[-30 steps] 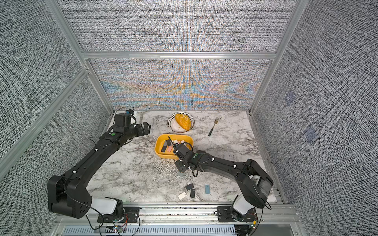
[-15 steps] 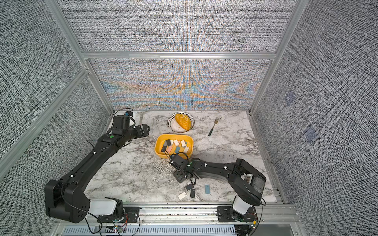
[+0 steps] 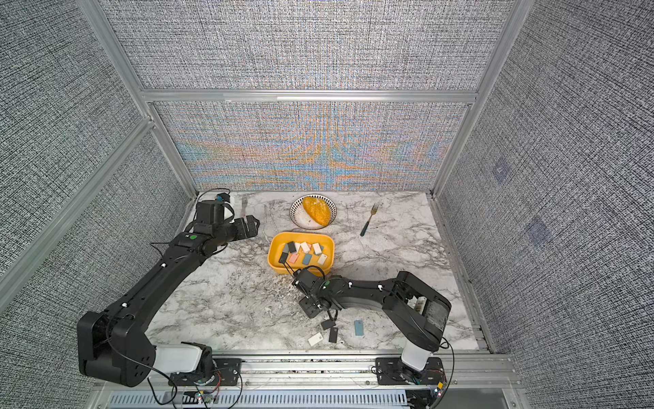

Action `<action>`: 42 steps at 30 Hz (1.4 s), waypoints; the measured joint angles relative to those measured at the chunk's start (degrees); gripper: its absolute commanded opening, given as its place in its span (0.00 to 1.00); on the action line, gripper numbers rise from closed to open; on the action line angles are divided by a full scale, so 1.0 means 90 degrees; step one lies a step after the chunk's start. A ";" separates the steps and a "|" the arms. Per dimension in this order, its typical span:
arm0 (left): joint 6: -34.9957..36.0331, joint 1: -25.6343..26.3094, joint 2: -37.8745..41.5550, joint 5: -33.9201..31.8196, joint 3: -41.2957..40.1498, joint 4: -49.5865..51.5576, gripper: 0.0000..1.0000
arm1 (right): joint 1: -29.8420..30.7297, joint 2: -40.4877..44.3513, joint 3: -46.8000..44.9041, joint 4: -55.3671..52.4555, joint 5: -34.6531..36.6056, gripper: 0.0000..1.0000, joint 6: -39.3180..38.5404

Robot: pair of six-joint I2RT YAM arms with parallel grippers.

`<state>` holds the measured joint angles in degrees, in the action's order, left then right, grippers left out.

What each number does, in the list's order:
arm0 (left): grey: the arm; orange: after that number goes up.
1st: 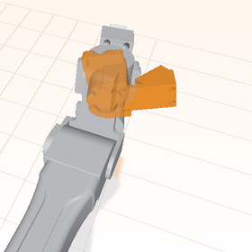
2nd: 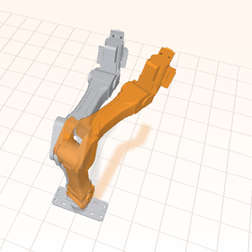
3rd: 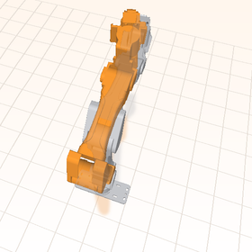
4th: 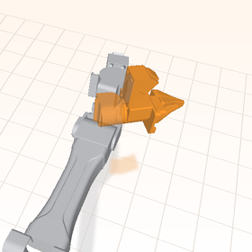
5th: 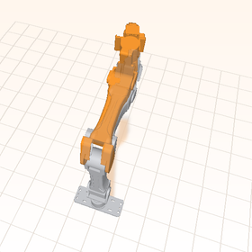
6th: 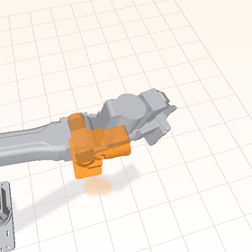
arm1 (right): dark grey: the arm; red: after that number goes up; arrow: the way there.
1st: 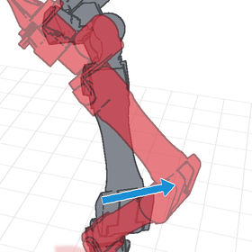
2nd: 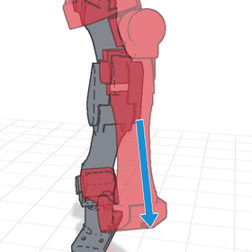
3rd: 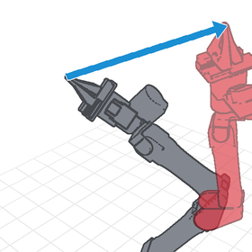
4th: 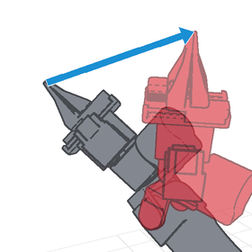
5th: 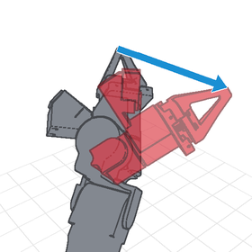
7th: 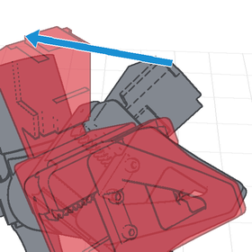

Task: Put the eraser in the storage box
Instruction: Pick up the eraser from the center of the board, then place the eraser in the storage box.

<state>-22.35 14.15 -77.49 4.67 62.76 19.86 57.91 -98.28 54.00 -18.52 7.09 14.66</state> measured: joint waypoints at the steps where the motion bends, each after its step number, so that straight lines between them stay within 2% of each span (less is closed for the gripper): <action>1: 0.0000 0.0000 0.0005 0.0000 0.0000 0.0000 1.00 | -0.0015 -0.0010 0.0000 0.0032 -0.0034 0.63 -0.0007; 5: 0.0000 0.0000 0.0005 -0.0002 -0.0005 0.0000 1.00 | -0.0058 -0.0056 0.0005 0.0136 -0.0095 0.56 -0.0051; 9: 0.0000 0.0000 0.0005 -0.0002 -0.0005 0.0000 1.00 | -0.0075 -0.0078 0.0002 0.0221 -0.0112 0.42 -0.0100; 17: 0.0000 0.0000 0.0007 -0.0002 -0.0005 0.0000 1.00 | -0.0182 -0.0041 -0.0056 0.0253 -0.0163 0.27 -0.0194; 23: 0.0000 0.0000 0.0012 -0.0002 -0.0005 0.0000 1.00 | -0.0228 -0.0017 0.0005 0.0185 -0.0219 0.24 -0.0192; 27: 0.0000 0.0000 0.0017 -0.0002 -0.0005 0.0000 1.00 | -0.0272 0.0112 0.0272 -0.0328 -0.0102 0.24 -0.0189; 36: -0.0007 0.0000 0.0015 -0.0002 0.0022 0.0000 1.00 | -0.0430 0.0367 0.1622 -0.0726 0.0194 0.24 -0.0248; 42: -0.0022 0.0000 -0.0058 0.0010 0.0092 -0.0005 1.00 | -0.0986 -0.0401 0.2766 -0.0648 0.0260 0.24 -0.0401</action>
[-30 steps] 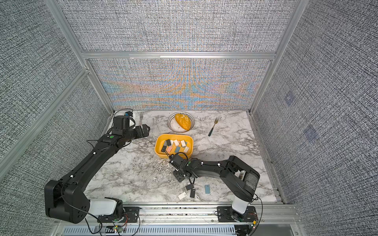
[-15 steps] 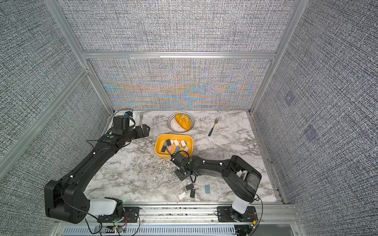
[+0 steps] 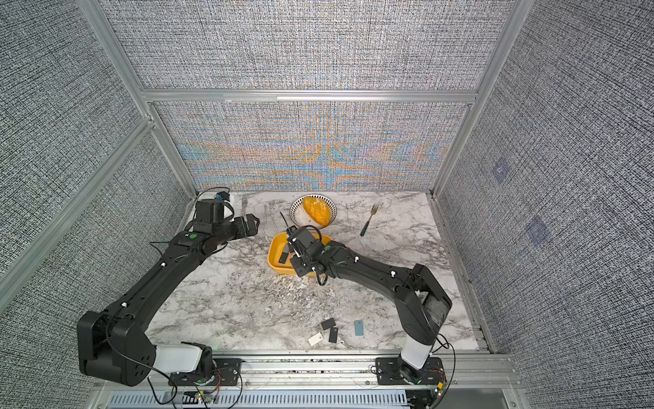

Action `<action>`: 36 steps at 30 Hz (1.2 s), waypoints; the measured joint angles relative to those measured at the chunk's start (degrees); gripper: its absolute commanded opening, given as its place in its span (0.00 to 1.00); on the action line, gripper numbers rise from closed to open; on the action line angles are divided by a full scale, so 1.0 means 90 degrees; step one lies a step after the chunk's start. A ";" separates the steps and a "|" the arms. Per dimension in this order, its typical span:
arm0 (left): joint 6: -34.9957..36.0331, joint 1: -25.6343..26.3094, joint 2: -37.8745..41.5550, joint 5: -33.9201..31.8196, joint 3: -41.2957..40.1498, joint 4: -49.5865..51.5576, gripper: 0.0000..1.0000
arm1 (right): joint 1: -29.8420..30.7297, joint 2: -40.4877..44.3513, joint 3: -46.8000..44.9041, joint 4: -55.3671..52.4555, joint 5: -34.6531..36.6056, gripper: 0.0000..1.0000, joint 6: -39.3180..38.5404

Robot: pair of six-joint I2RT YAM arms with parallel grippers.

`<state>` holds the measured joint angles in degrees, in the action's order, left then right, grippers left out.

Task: Put the eraser in the storage box
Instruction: Place the eraser in the storage box.

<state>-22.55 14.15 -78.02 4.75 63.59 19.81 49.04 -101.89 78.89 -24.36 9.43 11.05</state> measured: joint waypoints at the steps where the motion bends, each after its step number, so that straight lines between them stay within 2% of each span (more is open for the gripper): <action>1: 0.0000 0.0000 -0.0010 0.0010 0.0007 0.0000 1.00 | -0.0085 -0.0175 0.0177 0.0027 0.0032 0.24 -0.0051; 6: -0.0007 0.0000 -0.0024 0.0012 0.0039 -0.0007 1.00 | -0.0308 -0.0935 0.0867 0.0083 0.0061 0.24 -0.0279; 12: -0.0027 0.0000 -0.0032 0.0039 -0.0027 -0.0090 1.00 | -0.0682 -0.1428 0.1129 0.0131 0.0027 0.24 -0.0430; 36: -0.0041 0.0000 -0.0262 0.0131 0.0039 -0.0219 1.00 | -0.1018 -0.2346 0.1588 0.0537 -0.0272 0.25 -0.0580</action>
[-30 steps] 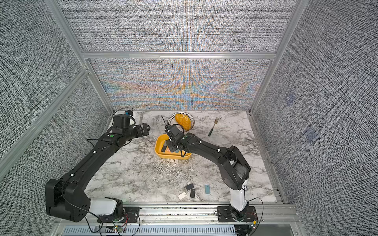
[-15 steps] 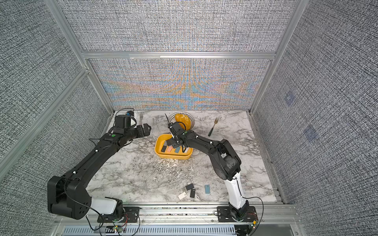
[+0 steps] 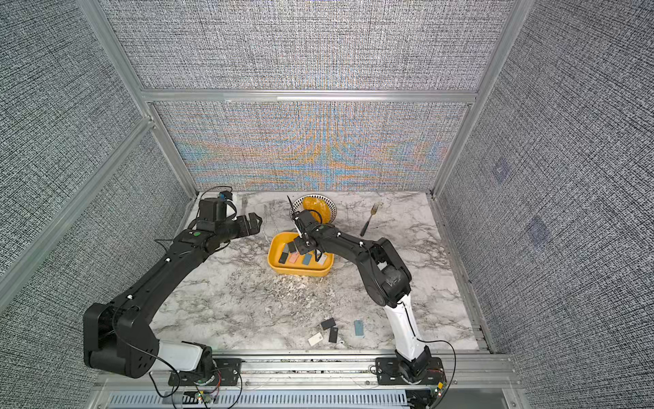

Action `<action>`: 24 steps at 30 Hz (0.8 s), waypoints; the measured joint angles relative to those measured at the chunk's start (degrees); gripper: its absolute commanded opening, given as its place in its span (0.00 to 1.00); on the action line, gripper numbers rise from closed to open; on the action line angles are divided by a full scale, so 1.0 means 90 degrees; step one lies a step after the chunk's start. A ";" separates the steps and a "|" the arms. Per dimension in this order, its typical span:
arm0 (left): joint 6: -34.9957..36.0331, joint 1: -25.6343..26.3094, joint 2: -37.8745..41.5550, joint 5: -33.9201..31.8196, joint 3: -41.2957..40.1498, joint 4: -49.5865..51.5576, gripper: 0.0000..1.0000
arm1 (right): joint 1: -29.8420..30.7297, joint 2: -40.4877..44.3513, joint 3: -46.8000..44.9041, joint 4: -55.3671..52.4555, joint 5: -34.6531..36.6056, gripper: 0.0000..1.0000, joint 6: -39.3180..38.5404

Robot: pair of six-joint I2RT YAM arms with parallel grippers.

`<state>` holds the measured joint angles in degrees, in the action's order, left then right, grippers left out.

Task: Put the eraser in the storage box
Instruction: Place the eraser in the storage box.

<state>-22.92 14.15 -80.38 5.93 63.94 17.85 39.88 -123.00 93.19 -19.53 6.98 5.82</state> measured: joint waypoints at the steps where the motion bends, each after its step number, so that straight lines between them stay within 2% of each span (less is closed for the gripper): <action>1: 0.0000 0.0000 -0.0015 0.0000 0.0000 0.0000 1.00 | 0.0000 -0.0024 0.0017 0.0005 -0.0002 0.25 -0.0015; 10: 0.0019 0.0000 -0.0073 -0.0024 0.0015 0.0002 1.00 | 0.0002 -0.0284 0.0238 -0.0007 -0.0053 0.26 -0.0017; 14: 0.0019 0.0000 -0.0102 -0.0046 0.0019 0.0005 1.00 | 0.0000 -0.0357 0.0311 -0.0056 -0.0073 0.37 -0.0017; 18: 0.0024 0.0000 -0.0151 -0.0049 0.0039 0.0002 1.00 | -0.0002 -0.0359 0.0340 -0.0097 -0.0141 0.52 -0.0017; 24: 0.0049 0.0000 -0.0185 -0.0049 0.0061 0.0007 1.00 | 0.0034 -0.0107 0.0323 -0.0138 -0.0136 0.60 -0.0015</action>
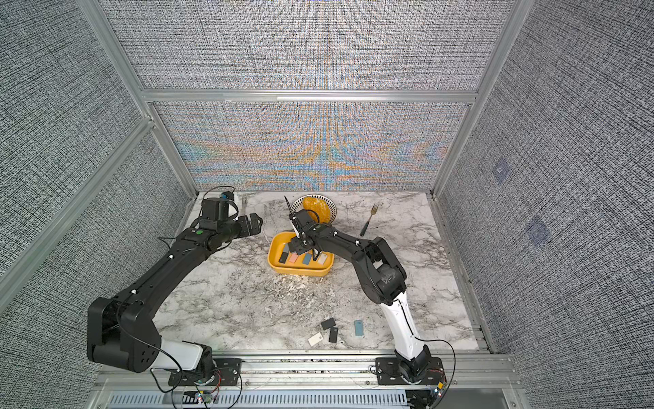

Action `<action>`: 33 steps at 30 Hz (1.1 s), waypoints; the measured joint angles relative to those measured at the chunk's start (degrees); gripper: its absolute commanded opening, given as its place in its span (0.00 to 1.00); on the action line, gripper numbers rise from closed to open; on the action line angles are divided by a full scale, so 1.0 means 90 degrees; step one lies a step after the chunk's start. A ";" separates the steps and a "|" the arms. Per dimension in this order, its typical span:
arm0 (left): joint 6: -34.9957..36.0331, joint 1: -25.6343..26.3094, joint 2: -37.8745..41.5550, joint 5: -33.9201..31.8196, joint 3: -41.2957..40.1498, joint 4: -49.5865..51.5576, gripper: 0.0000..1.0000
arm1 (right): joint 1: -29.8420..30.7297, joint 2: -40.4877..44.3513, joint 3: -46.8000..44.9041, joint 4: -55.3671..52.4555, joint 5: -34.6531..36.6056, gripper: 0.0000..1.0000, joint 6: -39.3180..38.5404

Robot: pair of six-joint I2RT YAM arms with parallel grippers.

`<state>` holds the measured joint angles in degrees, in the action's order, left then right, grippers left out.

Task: Put the eraser in the storage box
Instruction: Place the eraser in the storage box, then pick up the eraser from the center of the board.

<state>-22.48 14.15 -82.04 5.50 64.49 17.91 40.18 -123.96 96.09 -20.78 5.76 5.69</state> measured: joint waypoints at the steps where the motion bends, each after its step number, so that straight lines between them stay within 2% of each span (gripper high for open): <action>1: 0.0002 0.0000 0.0000 0.0000 0.0000 -0.0002 1.00 | 0.0005 0.0104 -0.0017 0.0000 0.0019 0.60 0.0000; 7: 0.0022 0.0000 -0.0005 0.0007 0.0000 -0.0007 1.00 | 0.0121 0.1158 -0.0583 0.0010 0.0408 0.64 0.0090; 13: 0.0017 0.0000 -0.0012 0.0078 -0.0019 -0.0090 1.00 | 0.0311 0.2594 -0.2174 -0.0260 0.1003 0.65 0.0585; 20: -0.0005 -0.0002 0.0002 0.0228 -0.0143 -0.0219 1.00 | 0.0685 0.4328 -0.4141 -0.1375 0.1455 0.66 0.1875; 25: -0.0012 -0.0005 0.0015 0.0306 -0.0202 -0.0321 1.00 | 0.1022 0.4952 -0.4716 -0.2215 0.1542 0.67 0.2897; 33: -0.0080 -0.0005 0.0129 0.0454 -0.0347 -0.0406 1.00 | 0.1457 0.6127 -0.6001 -0.2897 0.0969 0.67 0.4471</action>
<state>-23.20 14.11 -80.88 9.58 61.36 14.26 53.30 -68.82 42.09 -46.85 14.48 45.93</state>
